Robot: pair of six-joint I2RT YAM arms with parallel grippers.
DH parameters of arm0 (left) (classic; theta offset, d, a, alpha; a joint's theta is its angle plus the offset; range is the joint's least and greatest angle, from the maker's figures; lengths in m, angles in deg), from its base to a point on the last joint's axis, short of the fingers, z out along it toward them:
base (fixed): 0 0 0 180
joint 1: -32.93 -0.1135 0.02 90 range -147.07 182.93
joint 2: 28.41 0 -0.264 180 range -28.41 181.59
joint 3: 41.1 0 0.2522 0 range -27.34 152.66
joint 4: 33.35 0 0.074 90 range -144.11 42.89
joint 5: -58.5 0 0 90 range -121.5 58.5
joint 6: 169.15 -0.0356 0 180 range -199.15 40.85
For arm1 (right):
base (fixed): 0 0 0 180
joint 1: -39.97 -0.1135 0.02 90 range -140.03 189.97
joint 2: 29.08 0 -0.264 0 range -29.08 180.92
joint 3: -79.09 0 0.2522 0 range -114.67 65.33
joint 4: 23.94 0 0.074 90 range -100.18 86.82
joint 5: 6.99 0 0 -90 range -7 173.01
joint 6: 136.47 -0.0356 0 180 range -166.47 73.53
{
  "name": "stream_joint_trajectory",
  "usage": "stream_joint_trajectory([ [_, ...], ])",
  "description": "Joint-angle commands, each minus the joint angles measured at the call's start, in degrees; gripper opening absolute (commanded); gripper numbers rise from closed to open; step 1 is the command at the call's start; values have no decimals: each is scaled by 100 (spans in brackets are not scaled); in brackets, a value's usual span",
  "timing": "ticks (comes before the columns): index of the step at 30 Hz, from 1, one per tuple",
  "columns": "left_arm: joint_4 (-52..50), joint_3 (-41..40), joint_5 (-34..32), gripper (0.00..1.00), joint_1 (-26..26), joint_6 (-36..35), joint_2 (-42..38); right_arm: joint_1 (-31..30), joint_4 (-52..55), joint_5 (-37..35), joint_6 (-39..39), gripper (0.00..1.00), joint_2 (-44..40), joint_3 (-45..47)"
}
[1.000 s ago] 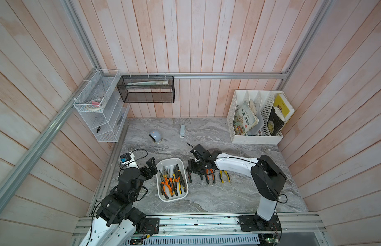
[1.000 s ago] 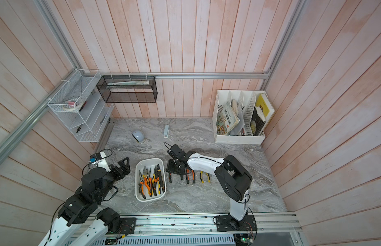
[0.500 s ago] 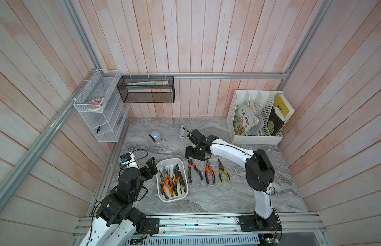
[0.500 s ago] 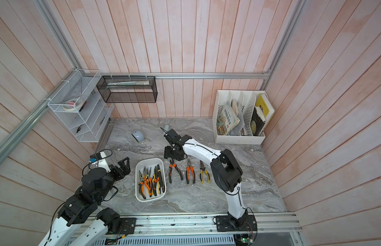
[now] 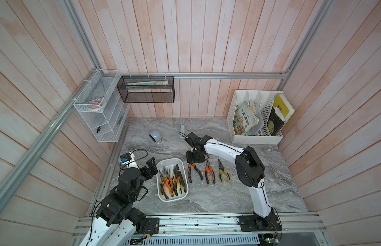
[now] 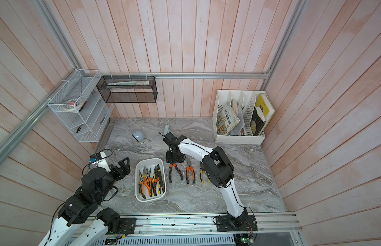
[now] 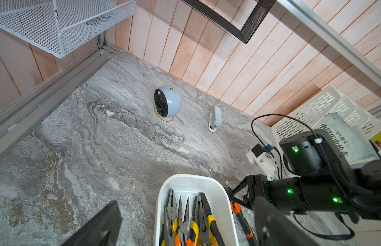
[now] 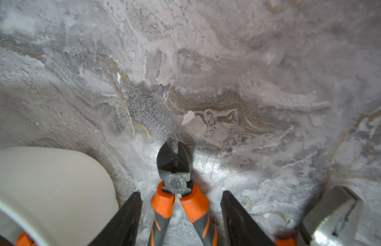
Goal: Take the pliers out of the storage box
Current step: Place the pliers at the center of the board.
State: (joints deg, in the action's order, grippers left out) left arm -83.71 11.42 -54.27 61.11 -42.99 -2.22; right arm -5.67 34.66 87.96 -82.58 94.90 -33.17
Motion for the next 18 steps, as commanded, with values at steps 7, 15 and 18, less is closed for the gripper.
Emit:
stream_joint_trajectory([
  [7,57,-31,34,100,20,-101,31,31,124,15,115,58,412,-329],
  [15,68,-35,45,100,21,-101,61,23,319,-49,139,54,644,-605],
  [18,71,-35,49,100,16,-107,68,14,441,-124,165,51,712,-740],
])
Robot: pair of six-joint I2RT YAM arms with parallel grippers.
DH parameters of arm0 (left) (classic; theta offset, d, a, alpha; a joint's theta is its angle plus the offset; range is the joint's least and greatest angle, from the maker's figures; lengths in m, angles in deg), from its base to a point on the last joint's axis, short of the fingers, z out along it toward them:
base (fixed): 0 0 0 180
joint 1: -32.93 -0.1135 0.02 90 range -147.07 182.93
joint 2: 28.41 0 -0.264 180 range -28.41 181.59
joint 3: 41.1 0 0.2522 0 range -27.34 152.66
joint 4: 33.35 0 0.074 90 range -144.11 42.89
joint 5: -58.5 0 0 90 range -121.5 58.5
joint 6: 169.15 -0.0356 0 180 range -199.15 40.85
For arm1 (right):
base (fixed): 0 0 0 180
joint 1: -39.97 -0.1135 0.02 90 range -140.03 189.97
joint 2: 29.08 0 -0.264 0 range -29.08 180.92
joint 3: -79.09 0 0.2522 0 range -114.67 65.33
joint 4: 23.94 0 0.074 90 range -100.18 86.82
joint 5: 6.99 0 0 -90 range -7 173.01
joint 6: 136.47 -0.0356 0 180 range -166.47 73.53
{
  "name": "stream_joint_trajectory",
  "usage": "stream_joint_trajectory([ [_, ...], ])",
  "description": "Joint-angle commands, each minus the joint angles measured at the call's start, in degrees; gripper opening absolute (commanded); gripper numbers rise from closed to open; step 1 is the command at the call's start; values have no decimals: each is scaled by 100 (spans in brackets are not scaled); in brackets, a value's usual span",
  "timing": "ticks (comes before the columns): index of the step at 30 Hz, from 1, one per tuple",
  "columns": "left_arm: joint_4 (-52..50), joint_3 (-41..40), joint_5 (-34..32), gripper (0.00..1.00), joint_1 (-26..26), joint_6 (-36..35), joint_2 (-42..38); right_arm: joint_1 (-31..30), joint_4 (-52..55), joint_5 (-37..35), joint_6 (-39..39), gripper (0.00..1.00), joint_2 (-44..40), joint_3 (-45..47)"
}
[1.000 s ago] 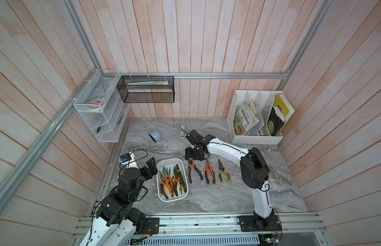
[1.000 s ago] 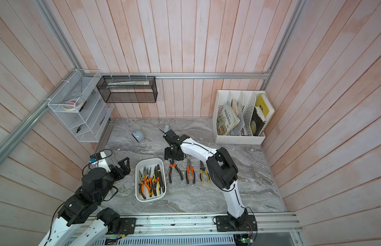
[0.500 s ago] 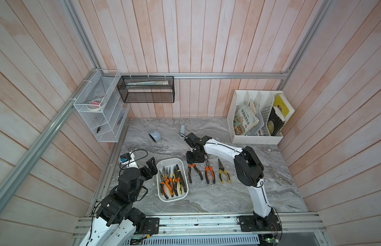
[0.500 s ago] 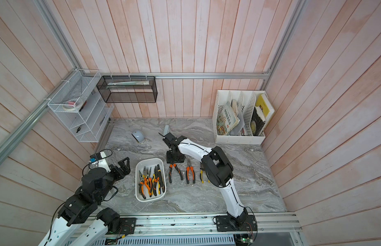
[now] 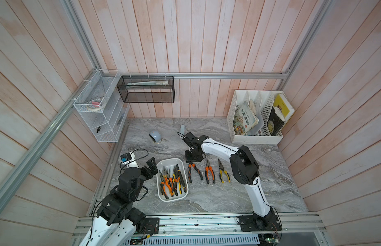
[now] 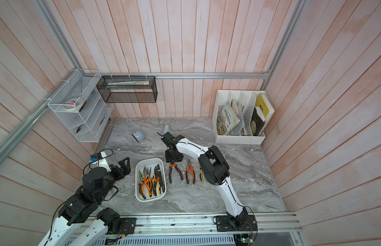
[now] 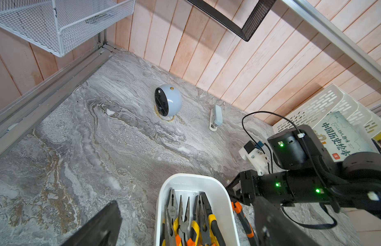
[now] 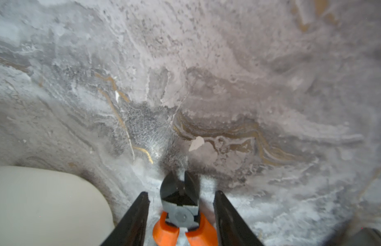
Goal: Take the pliers out of the storage box
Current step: Place the pliers at the center of the board.
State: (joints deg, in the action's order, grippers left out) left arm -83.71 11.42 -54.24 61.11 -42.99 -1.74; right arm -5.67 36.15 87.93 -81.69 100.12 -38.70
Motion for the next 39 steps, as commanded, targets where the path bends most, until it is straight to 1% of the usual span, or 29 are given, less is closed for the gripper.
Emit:
stream_joint_trajectory([
  [1,70,-30,42,100,14,-109,21,12,329,-145,77,51,217,-222],
  [6,75,-31,51,100,20,-110,15,-7,458,-239,129,50,328,-313],
  [9,71,-34,51,100,20,-109,11,-50,555,-348,164,48,395,-378],
  [13,69,-34,51,100,14,-110,12,-69,636,-442,165,42,413,-429],
  [20,74,-33,51,100,21,-109,2,-84,671,-506,165,25,383,-464],
  [23,74,-32,53,100,19,-109,4,-84,691,-528,148,19,379,-452],
  [27,74,-32,51,100,24,-109,-7,-80,706,-578,138,18,340,-440],
  [28,74,-34,51,100,21,-110,-17,-86,717,-600,131,19,313,-443],
  [30,74,-35,51,100,18,-112,-12,-83,736,-629,113,28,238,-451],
  [32,74,-35,51,100,19,-109,-13,-78,755,-642,99,41,118,-476],
  [34,74,-35,51,100,25,-109,-18,-73,763,-598,101,49,13,-548],
  [36,78,-35,57,100,21,-109,-16,-82,796,-507,121,52,-82,-686],
  [39,74,-42,59,100,16,-109,-5,-78,976,-497,112,53,-213,-935],
])
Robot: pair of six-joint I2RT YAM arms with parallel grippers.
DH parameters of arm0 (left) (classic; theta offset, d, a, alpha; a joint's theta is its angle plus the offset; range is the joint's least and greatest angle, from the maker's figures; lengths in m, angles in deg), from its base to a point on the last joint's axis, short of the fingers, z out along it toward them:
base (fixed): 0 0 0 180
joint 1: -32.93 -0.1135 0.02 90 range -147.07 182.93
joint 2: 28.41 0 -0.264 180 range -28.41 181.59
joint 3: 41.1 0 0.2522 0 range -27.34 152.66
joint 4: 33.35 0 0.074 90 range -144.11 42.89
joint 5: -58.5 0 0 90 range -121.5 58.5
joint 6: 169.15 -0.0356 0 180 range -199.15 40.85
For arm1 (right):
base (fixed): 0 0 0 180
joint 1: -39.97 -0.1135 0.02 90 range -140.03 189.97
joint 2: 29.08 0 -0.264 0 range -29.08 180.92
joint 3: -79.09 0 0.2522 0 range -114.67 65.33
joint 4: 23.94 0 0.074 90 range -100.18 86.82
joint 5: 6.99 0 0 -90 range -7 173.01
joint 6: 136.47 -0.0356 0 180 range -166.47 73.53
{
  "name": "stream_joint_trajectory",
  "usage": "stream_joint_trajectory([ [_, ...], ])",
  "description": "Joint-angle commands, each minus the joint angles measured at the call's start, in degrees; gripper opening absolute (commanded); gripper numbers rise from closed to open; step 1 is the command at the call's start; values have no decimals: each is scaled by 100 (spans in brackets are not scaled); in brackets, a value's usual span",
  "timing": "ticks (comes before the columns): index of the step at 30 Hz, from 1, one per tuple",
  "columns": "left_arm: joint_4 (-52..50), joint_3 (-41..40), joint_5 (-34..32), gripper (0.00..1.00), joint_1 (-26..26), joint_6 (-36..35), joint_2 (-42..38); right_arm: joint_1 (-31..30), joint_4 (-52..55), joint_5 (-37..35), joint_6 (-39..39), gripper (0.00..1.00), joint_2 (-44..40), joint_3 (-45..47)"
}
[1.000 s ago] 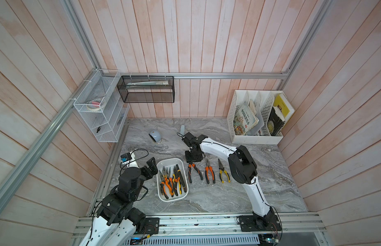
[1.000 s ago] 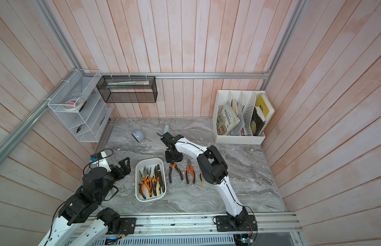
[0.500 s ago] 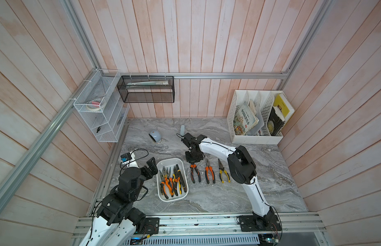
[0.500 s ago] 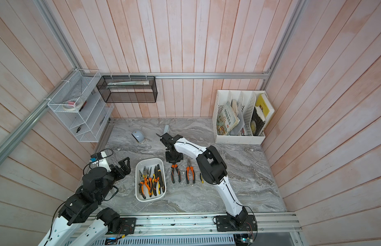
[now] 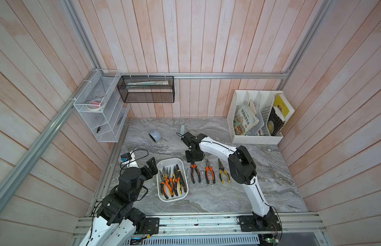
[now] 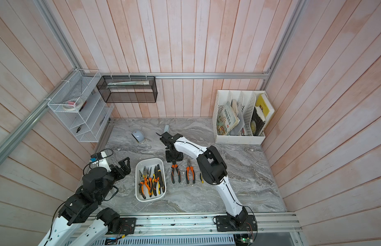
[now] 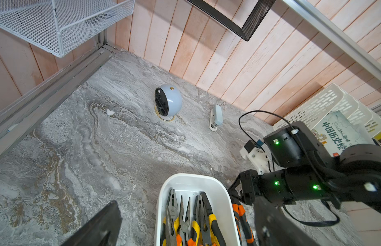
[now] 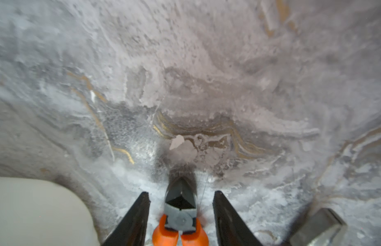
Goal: Take the pliers out of the storage box
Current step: Place the pliers at the center of the board, then pick up the pliers from the storage box.
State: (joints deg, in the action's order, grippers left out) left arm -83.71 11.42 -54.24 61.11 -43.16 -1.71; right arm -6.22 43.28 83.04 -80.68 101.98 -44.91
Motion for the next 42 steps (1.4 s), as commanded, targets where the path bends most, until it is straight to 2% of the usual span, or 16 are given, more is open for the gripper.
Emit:
stream_joint_trajectory([
  [1,74,-44,59,100,20,-92,-7,-25,292,-12,5,53,-476,-364],
  [7,82,-33,95,100,18,-97,43,-130,137,264,68,52,-1093,-321],
  [12,89,-35,147,100,18,-109,106,-477,-396,804,28,50,-1605,260],
  [15,84,-35,156,100,18,-109,110,-764,-939,1187,-164,50,-1861,820],
  [19,83,-30,132,100,20,-101,54,-1089,-2287,2099,-588,50,-2155,1890],
  [23,74,-32,86,100,21,-83,-36,-1357,-3143,2498,-929,50,-2235,2508],
  [33,67,-42,37,100,20,-66,-110,-1791,-3209,2592,-1036,46,-1848,2304],
  [42,57,-39,16,100,21,-66,-143,-1856,-2767,2429,-635,50,-1361,1808],
])
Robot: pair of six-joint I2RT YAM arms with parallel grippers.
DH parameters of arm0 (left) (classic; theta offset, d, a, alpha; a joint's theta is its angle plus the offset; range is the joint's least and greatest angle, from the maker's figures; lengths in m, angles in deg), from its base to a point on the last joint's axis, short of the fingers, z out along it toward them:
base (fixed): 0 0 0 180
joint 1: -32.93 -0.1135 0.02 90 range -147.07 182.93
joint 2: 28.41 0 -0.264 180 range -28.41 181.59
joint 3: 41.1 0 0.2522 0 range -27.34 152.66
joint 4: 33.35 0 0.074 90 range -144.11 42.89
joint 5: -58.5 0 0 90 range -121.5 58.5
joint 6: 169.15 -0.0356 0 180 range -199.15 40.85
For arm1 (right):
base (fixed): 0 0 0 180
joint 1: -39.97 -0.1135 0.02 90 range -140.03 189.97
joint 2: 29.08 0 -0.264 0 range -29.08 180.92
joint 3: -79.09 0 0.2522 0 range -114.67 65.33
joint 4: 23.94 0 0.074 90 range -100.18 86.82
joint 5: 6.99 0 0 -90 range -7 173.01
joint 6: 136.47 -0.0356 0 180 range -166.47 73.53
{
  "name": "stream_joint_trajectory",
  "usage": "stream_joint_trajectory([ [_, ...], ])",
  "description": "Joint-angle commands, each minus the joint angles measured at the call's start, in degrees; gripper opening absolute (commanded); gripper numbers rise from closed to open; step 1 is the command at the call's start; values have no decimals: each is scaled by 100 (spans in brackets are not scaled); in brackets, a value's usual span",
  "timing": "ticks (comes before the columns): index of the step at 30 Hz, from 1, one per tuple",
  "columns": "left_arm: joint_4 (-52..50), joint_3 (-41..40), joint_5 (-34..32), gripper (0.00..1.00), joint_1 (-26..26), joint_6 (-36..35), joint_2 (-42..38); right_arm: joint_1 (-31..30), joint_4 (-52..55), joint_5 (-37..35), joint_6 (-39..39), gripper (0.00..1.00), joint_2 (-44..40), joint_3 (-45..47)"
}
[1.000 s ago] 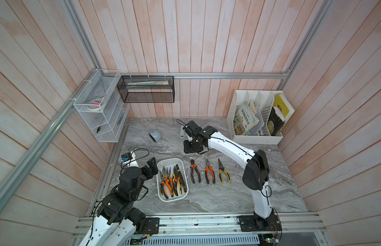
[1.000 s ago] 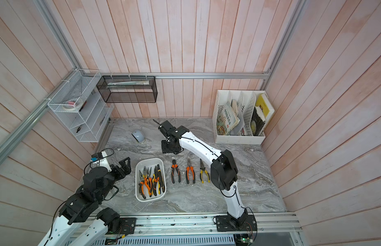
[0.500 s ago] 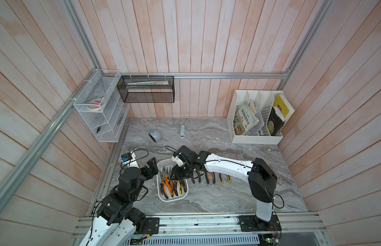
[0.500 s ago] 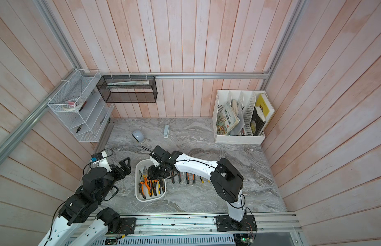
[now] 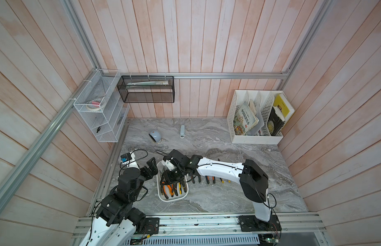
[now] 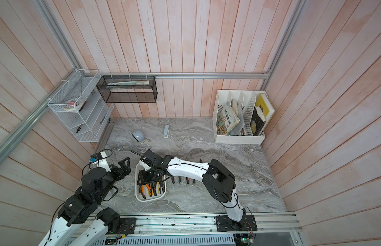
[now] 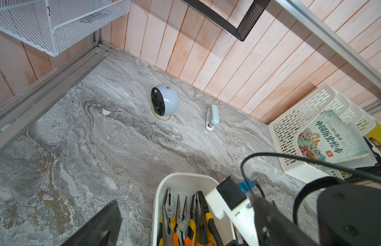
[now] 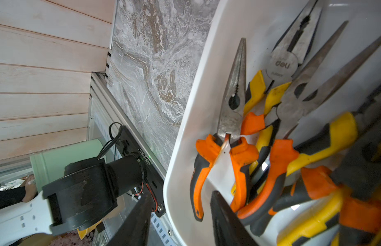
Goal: Take the pliers out of the storage box
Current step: Pick up the pliers from the storage box.
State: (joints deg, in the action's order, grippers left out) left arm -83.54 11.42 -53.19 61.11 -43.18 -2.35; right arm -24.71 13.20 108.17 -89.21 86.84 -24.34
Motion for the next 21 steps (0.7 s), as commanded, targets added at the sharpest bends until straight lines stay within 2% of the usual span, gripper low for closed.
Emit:
stream_joint_trajectory([
  [1,39,-44,-98,100,22,-63,-80,-9,306,-107,267,51,214,-330],
  [7,39,-44,-120,100,20,-55,-120,82,759,-520,350,65,556,-712],
  [13,35,-44,-125,100,19,-55,-120,154,908,-654,410,65,825,-1004],
  [21,35,-44,-133,100,20,-54,-120,244,1148,-781,580,60,1187,-1549],
])
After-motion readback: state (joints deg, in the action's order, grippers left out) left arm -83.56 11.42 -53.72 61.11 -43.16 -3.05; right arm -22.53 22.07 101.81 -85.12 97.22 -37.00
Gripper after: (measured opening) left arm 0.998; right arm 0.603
